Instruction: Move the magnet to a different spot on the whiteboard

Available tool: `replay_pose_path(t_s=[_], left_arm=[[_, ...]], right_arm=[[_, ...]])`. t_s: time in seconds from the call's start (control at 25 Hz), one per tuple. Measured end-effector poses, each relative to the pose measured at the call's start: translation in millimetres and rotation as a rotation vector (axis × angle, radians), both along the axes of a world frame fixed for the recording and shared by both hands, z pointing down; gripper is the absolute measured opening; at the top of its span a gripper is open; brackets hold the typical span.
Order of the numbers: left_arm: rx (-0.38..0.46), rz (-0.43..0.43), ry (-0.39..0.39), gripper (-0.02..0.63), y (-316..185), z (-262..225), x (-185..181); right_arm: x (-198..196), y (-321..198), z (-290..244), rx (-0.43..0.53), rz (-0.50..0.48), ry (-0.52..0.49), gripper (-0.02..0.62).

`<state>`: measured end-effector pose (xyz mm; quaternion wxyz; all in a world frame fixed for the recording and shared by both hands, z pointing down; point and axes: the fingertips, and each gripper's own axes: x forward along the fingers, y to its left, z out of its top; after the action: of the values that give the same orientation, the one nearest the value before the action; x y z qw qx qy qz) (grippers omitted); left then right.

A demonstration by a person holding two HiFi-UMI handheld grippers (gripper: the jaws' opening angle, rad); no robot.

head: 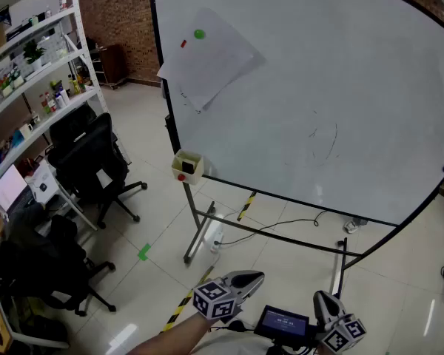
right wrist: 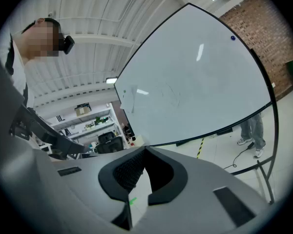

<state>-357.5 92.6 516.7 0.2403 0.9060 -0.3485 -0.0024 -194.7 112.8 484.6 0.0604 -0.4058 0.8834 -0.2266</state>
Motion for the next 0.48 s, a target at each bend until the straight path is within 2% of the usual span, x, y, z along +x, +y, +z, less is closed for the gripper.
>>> replay_pose_path(t_s=[0.32, 0.48], left_arm=[[-0.028, -0.058, -0.031, 0.035, -9, 4, -7], [-0.029, -0.038, -0.047, 0.035, -19, 5, 18]], right_arm=[[10, -22, -1, 0.015, -0.016, -0.002, 0.029], [32, -33, 5, 0.008, -0.009, -0.012, 0.029]])
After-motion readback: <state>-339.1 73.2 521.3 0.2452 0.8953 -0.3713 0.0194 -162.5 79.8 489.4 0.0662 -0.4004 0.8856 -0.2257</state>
